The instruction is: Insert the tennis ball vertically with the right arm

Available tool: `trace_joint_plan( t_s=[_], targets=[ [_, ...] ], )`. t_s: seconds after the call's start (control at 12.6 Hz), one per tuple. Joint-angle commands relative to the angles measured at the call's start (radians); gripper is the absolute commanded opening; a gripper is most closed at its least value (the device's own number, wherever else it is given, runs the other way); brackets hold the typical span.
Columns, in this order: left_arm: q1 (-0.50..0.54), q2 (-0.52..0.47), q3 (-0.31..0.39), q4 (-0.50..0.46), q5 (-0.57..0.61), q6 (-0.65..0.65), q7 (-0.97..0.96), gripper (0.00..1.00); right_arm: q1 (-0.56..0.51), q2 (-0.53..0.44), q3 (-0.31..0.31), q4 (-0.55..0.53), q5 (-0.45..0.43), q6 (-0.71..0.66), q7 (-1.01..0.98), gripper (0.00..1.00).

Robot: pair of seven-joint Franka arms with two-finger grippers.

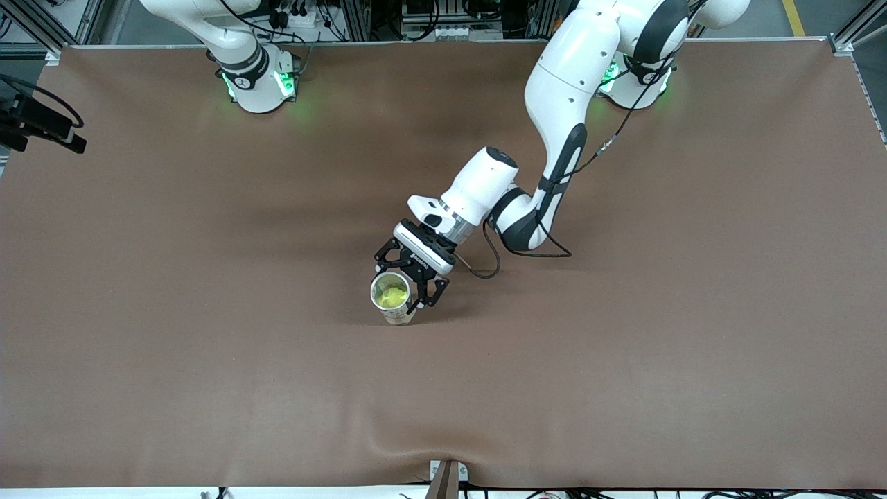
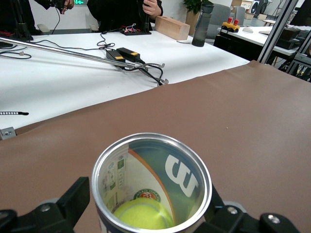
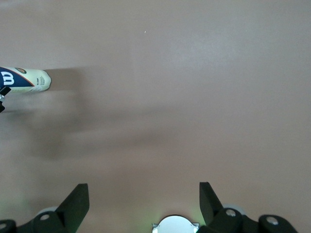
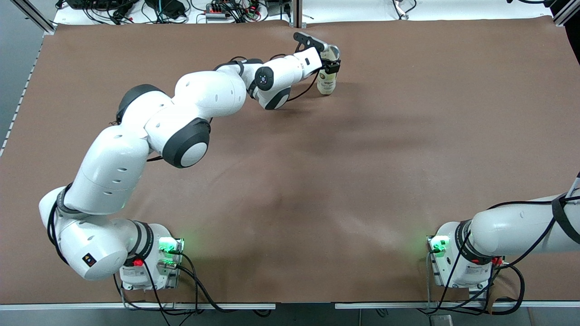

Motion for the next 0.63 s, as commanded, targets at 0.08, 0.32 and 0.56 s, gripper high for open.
trace_joint_plan(
  t_s=[0.08,0.32,0.56],
  targets=[
    [-0.007,-0.001,0.007,0.011,-0.010,0.014,0.018,1.00,-0.043,-0.022,0.054,-0.032,-0.017,-0.003,-0.011,1.00],
    [-0.008,-0.007,0.007,0.012,-0.010,0.014,0.018,1.00,-0.057,-0.022,0.060,-0.032,-0.015,-0.016,-0.014,1.00],
    [-0.008,-0.009,0.007,0.015,-0.008,0.014,0.019,1.00,-0.057,-0.022,0.060,-0.032,-0.015,-0.022,-0.014,1.00]
  ],
)
